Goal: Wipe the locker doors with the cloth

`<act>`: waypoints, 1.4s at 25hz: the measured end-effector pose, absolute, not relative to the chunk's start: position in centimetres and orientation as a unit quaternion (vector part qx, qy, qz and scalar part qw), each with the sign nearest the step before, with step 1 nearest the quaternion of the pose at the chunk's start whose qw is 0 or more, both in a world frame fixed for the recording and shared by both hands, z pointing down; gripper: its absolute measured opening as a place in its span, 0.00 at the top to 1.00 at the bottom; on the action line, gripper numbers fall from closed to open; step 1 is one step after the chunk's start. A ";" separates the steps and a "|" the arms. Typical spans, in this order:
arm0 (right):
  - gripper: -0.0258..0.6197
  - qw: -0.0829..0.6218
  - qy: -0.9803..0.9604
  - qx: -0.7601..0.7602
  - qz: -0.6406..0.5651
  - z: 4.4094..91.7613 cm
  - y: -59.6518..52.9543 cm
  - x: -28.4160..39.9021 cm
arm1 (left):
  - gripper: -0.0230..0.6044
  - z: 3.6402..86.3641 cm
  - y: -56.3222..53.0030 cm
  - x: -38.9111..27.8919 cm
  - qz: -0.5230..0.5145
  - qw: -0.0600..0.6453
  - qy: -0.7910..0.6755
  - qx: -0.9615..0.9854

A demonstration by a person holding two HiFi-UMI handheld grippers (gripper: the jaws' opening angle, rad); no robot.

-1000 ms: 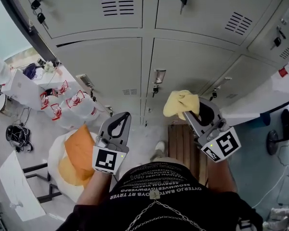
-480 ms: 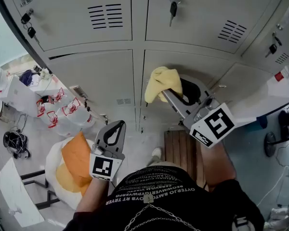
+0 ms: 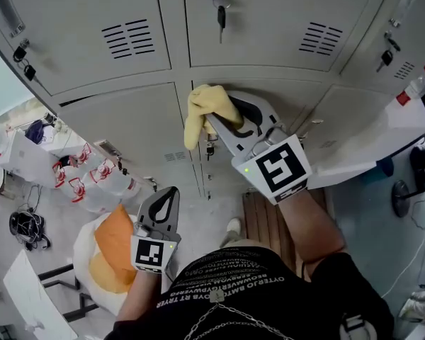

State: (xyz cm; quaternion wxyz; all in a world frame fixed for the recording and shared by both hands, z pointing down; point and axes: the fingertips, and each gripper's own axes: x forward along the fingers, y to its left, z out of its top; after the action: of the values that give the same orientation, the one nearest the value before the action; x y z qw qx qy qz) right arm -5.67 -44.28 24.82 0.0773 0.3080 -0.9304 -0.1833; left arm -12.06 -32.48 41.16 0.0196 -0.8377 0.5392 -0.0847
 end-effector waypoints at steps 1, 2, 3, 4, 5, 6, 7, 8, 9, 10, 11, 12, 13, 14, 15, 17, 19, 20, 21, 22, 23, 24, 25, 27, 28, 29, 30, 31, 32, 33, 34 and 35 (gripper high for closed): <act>0.78 0.080 -0.927 0.317 -0.186 24.9 -44.6 -5.3 | 0.95 41.2 -32.5 -12.0 -0.086 0.019 0.538 -0.838; 0.78 0.083 -0.922 0.328 -0.187 25.0 -44.9 -4.8 | 0.95 41.4 -32.5 -11.9 -0.088 0.016 0.537 -0.839; 0.78 0.083 -0.919 0.338 -0.185 25.1 -45.2 -4.2 | 0.95 41.5 -32.5 -11.8 -0.089 0.015 0.535 -0.840; 0.78 0.082 -0.917 0.347 -0.182 25.2 -45.5 -3.6 | 0.95 41.5 -32.4 -11.7 -0.088 0.015 0.534 -0.841; 0.78 0.081 -0.914 0.355 -0.177 25.4 -45.7 -3.0 | 0.95 41.5 -32.4 -11.5 -0.087 0.016 0.532 -0.842; 0.78 0.082 -0.912 0.364 -0.172 25.5 -46.0 -2.2 | 0.95 41.6 -32.4 -11.4 -0.088 0.015 0.530 -0.844; 0.78 0.085 -0.908 0.373 -0.169 25.6 -46.3 -1.5 | 0.95 41.7 -32.4 -11.3 -0.090 0.013 0.528 -0.845; 0.78 0.089 -0.905 0.381 -0.167 25.7 -46.7 -0.7 | 0.95 41.7 -32.4 -11.2 -0.091 0.013 0.526 -0.846; 0.78 0.092 -0.902 0.388 -0.166 25.8 -47.0 0.1 | 0.95 41.5 -32.5 -11.0 -0.088 0.014 0.524 -0.847; 0.78 0.095 -0.899 0.394 -0.166 25.9 -47.3 0.8 | 0.95 41.4 -32.5 -10.9 -0.085 0.018 0.522 -0.848; 0.78 0.098 -0.897 0.399 -0.165 26.0 -47.5 1.5 | 0.95 41.2 -32.5 -10.8 -0.083 0.021 0.521 -0.849; 0.78 0.099 -0.895 0.403 -0.165 26.0 -47.7 2.2 | 0.95 41.1 -32.5 -10.6 -0.082 0.023 0.519 -0.850; 0.78 0.100 -0.892 0.408 -0.165 26.0 -47.8 2.9 | 0.95 41.0 -32.5 -10.5 -0.082 0.024 0.518 -0.851; 0.78 0.101 -0.890 0.413 -0.165 26.0 -47.9 3.6 | 0.95 40.9 -32.5 -10.5 -0.082 0.025 0.517 -0.851; 0.78 0.101 -0.887 0.420 -0.164 26.0 -48.1 4.3 | 0.95 40.8 -32.5 -10.4 -0.081 0.028 0.516 -0.852; 0.78 0.102 -0.883 0.430 -0.160 26.1 -48.3 5.6 | 0.95 40.6 -32.3 -10.3 -0.075 0.034 0.516 -0.853; 0.78 0.102 -0.881 0.436 -0.154 26.2 -48.4 6.7 | 0.95 40.9 -31.9 -10.3 -0.077 0.026 0.517 -0.852; 0.78 0.103 -0.879 0.440 -0.152 26.3 -48.5 7.2 | 0.95 41.2 -31.7 -10.3 -0.081 0.020 0.517 -0.852; 0.78 0.103 -0.877 0.445 -0.150 26.3 -48.6 7.7 | 0.95 41.4 -31.7 -10.3 -0.083 0.016 0.516 -0.852; 0.78 0.103 -0.874 0.451 -0.149 26.3 -48.7 8.2 | 0.95 41.5 -31.6 -10.3 -0.084 0.015 0.515 -0.853; 0.78 0.103 -0.871 0.458 -0.146 26.3 -48.8 8.8 | 0.95 41.5 -31.7 -10.3 -0.083 0.016 0.514 -0.854; 0.78 0.102 -0.869 0.463 -0.143 26.3 -48.9 9.5 | 0.95 41.5 -31.7 -10.2 -0.082 0.017 0.513 -0.854; 0.78 0.100 -0.867 0.468 -0.138 26.3 -49.1 10.2 | 0.95 41.5 -31.7 -10.2 -0.082 0.018 0.512 -0.855; 0.78 0.098 -0.865 0.474 -0.131 26.4 -49.3 11.5 | 0.95 41.3 -31.7 -10.0 -0.083 0.019 0.509 -0.856; 0.78 0.099 -0.864 0.476 -0.128 26.4 -49.4 11.9 | 0.95 41.2 -31.7 -9.9 -0.082 0.021 0.508 -0.857; 0.78 0.099 -0.863 0.479 -0.127 26.4 -49.4 12.3 | 0.95 41.2 -31.6 -9.8 -0.081 0.022 0.506 -0.859; 0.78 0.099 -0.861 0.482 -0.125 26.5 -49.5 12.7 | 0.95 41.1 -31.5 -9.7 -0.080 0.023 0.505 -0.859; 0.78 0.098 -0.860 0.486 -0.122 26.5 -49.6 13.1 | 0.95 41.1 -31.4 -9.7 -0.079 0.023 0.504 -0.860; 0.78 0.097 -0.858 0.491 -0.119 26.6 -49.7 13.5 | 0.95 41.1 -31.3 -9.6 -0.078 0.024 0.504 -0.860; 0.78 0.096 -0.855 0.497 -0.116 26.6 -49.8 14.1 | 0.95 41.1 -31.3 -9.6 -0.079 0.024 0.504 -0.860; 0.78 0.097 -0.851 0.503 -0.113 26.7 -49.9 14.6 | 0.95 41.1 -31.3 -9.6 -0.079 0.023 0.504 -0.860; 0.78 0.098 -0.848 0.510 -0.109 26.8 -50.0 15.2 | 0.95 41.1 -31.2 -9.6 -0.079 0.022 0.505 -0.860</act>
State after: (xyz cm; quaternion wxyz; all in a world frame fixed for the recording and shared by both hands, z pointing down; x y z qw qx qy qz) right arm 15.16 -49.99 26.81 0.0979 0.5095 -0.8478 -0.1095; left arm -9.65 -31.24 41.14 0.0217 -0.8595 0.5045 -0.0788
